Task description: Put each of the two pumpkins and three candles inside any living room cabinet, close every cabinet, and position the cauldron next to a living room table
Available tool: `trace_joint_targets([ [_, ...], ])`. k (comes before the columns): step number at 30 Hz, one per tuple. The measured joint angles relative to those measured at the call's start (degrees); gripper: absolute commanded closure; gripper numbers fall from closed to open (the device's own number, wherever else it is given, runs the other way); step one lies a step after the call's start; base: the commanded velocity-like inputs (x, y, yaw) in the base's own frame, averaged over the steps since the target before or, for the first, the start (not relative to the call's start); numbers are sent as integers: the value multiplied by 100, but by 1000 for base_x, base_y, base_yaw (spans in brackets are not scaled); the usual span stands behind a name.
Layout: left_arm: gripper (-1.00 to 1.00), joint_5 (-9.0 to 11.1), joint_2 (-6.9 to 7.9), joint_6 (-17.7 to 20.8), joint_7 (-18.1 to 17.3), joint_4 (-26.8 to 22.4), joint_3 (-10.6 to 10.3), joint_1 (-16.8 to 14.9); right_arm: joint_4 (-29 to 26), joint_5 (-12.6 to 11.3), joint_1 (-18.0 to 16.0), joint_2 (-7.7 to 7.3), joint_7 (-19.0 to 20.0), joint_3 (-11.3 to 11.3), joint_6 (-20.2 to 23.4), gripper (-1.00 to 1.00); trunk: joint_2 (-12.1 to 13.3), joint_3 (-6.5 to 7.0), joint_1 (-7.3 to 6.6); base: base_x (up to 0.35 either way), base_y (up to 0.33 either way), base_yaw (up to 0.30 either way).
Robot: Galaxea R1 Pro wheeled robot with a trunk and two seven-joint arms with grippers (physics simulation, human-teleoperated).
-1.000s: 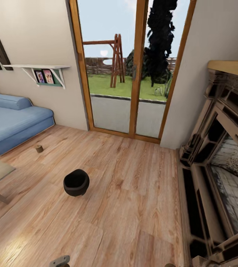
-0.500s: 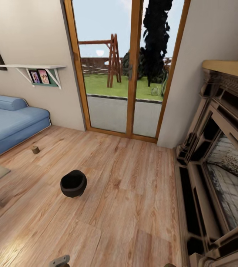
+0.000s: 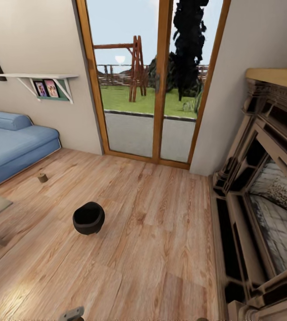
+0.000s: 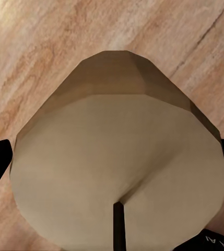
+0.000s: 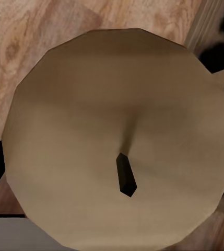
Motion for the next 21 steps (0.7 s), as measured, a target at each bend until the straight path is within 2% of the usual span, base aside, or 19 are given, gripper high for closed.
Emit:
trace_joint_targets([
  [6,100,6,-17,5,1,2,-2,-1,0,1,0,0,1,6,0,100,0,-2,0,-273,0,0],
  [9,100,7,-18,5,0,0,-2,0,-1,3,0,0,1,5,0,100,0,-2,0,-95,0,-70],
  [21,100,4,-18,4,1,0,-3,-1,1,1,0,0,1,3,0,100,0,-2,0,-7,0,-224],
])
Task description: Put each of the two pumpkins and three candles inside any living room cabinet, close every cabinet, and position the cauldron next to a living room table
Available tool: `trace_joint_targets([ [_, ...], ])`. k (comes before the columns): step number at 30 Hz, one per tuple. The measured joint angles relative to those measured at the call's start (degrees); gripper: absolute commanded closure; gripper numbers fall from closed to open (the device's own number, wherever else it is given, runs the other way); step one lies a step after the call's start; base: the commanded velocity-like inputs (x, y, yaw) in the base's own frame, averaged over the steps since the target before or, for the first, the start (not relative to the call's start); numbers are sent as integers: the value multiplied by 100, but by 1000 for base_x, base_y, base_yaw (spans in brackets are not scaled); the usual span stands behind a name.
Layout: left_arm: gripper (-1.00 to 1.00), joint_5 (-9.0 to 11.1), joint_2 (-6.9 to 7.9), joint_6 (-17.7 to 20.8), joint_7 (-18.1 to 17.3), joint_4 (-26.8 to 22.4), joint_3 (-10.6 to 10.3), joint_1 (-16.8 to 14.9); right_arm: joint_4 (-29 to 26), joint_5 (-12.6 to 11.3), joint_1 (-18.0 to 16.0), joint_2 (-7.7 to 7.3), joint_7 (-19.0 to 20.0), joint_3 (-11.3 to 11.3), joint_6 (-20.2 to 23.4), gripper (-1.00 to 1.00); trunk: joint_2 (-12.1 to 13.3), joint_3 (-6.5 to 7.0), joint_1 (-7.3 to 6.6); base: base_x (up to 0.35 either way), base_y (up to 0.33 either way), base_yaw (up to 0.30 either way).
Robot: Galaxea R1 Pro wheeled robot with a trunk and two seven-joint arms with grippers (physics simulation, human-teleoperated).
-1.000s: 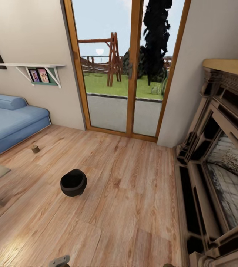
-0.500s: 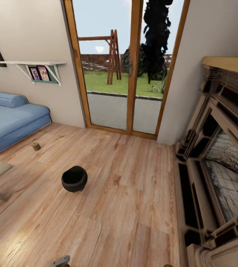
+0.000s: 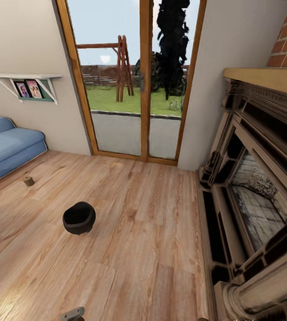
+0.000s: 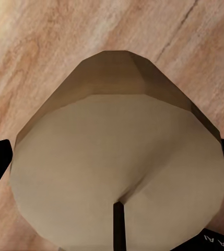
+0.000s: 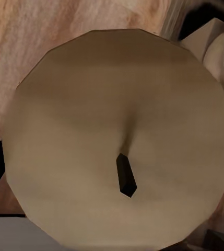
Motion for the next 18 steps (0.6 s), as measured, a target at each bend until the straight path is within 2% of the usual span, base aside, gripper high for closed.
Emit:
trace_joint_targets([
  [18,100,1,0,-3,0,0,6,1,7,0,0,0,0,0,0,100,0,0,0,0,0,-84],
])
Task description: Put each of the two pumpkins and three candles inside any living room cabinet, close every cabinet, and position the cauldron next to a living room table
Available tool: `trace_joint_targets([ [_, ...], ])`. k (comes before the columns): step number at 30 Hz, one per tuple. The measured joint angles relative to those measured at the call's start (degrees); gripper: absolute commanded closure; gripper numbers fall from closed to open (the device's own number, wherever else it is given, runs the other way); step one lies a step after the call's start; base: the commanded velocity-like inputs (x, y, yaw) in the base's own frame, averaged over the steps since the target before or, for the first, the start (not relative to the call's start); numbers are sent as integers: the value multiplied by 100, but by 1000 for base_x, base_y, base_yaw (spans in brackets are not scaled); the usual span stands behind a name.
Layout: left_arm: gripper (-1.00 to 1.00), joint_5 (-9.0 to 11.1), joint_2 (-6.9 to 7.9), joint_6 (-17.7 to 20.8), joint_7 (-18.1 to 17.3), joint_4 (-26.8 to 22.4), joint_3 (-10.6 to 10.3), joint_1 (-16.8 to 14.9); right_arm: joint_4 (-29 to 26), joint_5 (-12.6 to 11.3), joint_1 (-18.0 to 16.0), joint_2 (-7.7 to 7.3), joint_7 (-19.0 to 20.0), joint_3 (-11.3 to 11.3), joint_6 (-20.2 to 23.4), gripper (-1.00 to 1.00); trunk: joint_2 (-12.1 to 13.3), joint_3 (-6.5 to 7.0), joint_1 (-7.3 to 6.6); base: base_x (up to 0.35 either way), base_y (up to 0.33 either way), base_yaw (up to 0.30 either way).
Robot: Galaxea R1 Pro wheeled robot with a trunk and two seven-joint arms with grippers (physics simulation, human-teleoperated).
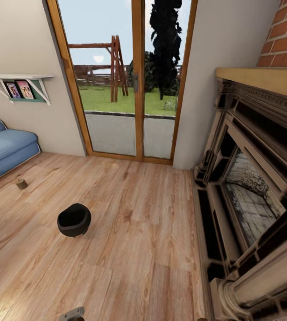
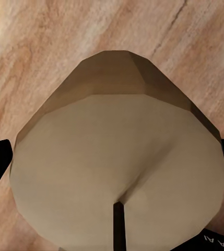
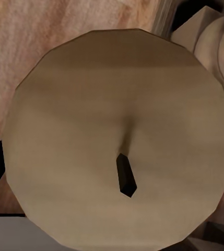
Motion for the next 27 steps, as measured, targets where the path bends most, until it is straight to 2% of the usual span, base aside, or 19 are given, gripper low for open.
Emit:
trace_joint_targets([
  [27,100,-5,0,1,0,1,3,-1,1,-1,0,0,3,-1,1,100,0,0,0,0,0,-276],
])
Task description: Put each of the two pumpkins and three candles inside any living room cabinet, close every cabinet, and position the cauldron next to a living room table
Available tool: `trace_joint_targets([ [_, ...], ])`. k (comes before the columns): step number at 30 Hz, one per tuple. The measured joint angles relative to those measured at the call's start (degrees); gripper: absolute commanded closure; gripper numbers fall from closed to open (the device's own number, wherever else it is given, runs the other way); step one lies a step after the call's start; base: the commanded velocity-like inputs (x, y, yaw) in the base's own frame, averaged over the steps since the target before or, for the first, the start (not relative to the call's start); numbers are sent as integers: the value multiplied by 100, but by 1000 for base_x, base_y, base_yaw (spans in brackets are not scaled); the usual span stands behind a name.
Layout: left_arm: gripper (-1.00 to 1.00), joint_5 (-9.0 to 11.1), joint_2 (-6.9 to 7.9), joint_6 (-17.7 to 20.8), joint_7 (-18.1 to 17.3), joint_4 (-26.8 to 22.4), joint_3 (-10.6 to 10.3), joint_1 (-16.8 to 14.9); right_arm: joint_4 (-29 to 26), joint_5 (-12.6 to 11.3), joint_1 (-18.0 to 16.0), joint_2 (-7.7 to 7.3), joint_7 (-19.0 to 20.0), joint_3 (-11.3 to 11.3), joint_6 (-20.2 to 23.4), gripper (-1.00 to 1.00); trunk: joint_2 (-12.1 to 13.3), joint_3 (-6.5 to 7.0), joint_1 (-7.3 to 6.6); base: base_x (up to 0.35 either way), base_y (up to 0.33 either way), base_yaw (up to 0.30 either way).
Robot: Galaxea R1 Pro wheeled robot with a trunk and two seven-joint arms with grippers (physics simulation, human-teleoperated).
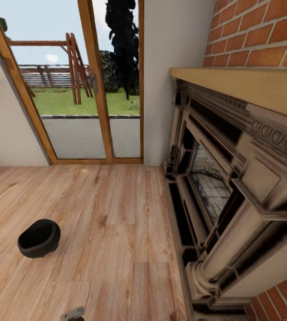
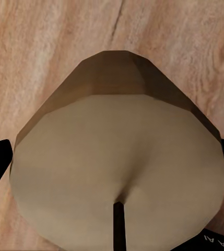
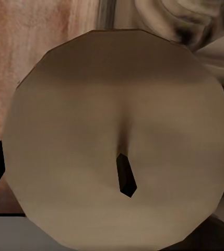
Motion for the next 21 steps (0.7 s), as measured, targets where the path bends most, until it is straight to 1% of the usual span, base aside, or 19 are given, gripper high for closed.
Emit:
trace_joint_targets([
  [14,100,-1,0,-1,0,0,-6,0,0,0,0,0,-2,2,0,100,0,0,0,0,0,-267],
  [18,100,-1,0,-1,0,-1,-8,-1,-1,0,0,0,-2,5,-1,100,0,0,0,0,0,-201],
  [21,100,-1,0,-1,0,-1,-10,-1,-1,0,0,0,-3,5,-1,100,0,0,0,0,0,-107],
])
